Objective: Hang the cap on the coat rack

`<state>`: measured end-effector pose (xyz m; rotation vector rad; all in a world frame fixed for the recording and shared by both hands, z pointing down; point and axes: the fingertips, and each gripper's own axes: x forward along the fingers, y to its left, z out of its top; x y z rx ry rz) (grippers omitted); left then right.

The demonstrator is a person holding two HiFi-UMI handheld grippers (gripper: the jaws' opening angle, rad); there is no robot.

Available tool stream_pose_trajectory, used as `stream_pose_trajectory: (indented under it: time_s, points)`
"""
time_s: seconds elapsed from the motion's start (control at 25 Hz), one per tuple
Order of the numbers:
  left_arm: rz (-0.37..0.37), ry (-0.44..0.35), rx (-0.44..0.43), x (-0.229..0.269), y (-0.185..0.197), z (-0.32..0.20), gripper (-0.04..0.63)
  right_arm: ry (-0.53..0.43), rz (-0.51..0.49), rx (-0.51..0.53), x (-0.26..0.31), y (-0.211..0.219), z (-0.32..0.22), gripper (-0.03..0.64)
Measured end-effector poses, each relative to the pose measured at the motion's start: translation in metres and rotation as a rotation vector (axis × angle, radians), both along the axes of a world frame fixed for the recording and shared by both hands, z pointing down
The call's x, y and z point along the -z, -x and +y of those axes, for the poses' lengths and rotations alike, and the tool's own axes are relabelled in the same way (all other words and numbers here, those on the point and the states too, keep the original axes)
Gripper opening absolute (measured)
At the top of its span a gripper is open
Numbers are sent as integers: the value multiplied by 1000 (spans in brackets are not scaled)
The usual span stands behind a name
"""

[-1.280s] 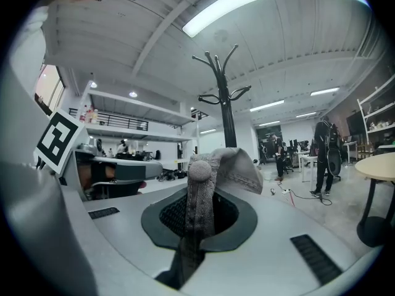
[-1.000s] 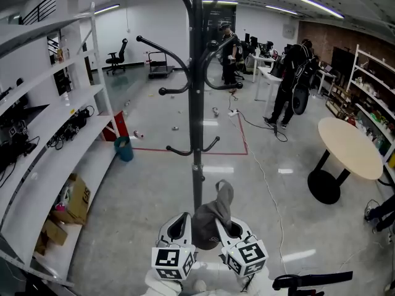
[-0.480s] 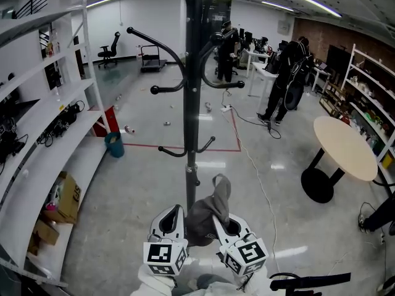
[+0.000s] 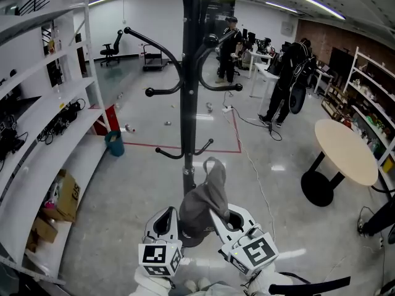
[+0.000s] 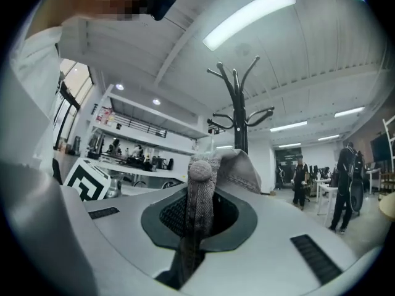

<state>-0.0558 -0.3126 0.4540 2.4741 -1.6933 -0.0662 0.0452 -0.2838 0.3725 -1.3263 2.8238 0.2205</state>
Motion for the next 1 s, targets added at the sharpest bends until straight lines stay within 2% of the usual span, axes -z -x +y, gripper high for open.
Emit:
stream_pose_trajectory:
  time_s: [0.24,0.44,0.8,1.0]
  points:
    - [1,-33,-7,13,1,-8,3,-150,-30,18,56,3,-7,23]
    - [4,-92,1,40,7,-15,3,-244,-41,31,93,4,-7,23]
    - [8,-183,4,79,11,-21,3,-479,-86,61,169,1,15,23]
    - [23,-223,8,97,18,-21,3,-565,-97,72,196,5,27,23]
